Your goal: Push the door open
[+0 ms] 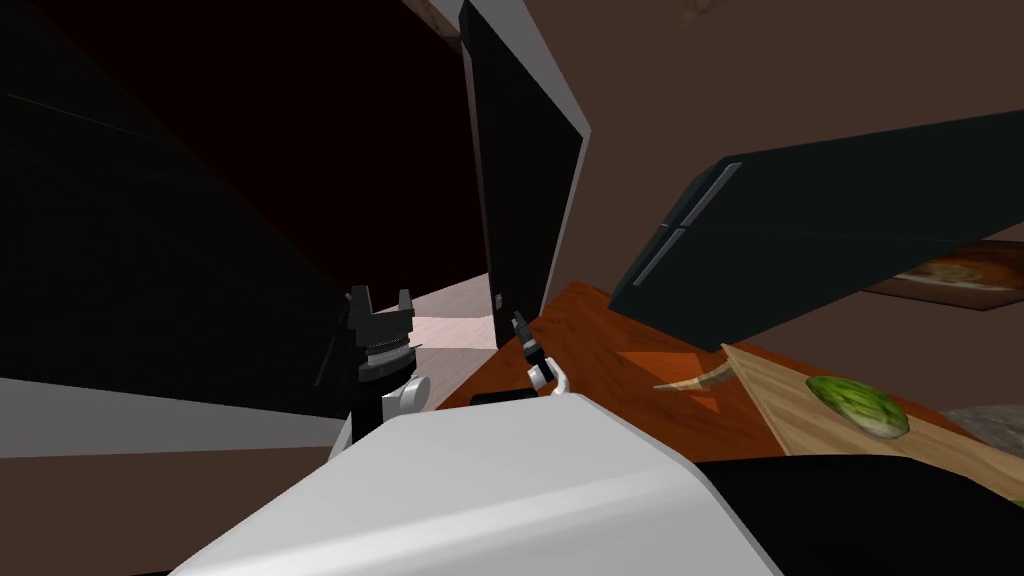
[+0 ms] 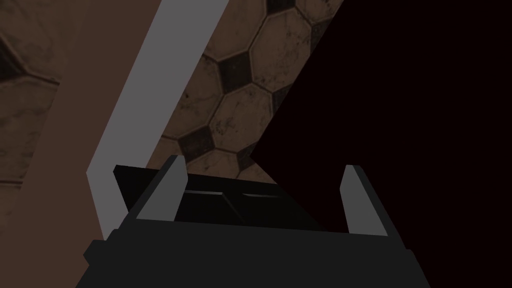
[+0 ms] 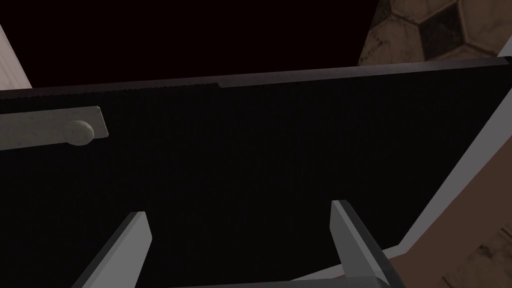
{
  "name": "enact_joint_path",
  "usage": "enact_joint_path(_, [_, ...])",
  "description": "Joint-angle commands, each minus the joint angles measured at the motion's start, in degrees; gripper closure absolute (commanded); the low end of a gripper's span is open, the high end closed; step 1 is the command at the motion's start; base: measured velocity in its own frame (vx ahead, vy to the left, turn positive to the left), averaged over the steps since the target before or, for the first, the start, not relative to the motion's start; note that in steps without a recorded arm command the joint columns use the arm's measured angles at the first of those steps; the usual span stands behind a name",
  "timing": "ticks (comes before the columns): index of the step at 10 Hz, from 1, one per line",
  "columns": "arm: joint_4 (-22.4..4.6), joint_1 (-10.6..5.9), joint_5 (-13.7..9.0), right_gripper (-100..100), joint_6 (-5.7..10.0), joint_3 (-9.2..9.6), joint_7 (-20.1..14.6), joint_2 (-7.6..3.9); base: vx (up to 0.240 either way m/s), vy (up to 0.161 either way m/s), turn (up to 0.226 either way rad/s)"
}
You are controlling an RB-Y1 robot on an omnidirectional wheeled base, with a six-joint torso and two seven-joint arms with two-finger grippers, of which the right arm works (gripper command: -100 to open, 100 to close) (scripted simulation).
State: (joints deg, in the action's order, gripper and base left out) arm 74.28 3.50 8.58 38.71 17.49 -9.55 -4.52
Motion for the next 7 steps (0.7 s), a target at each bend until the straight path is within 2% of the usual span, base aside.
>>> enact_joint_path(1, [-2.79,-0.67,0.14,-100,0.55,0.93,-0.48,-0.19,0.108,-0.067,0.027])
enact_joint_path(5, [-10.40,-3.53,0.42,-100,2.27,2.81,-1.27,0.03,0.094,-0.069,0.026])
enact_joint_path(6, [-10.52,-3.53,0.42,-100,2.27,2.81,-1.27,0.03,0.061,-0.050,0.013])
enact_joint_path(7, [-12.42,-4.23,0.49,-100,2.70,3.27,-1.47,0.09,0.044,-0.039,0.010])
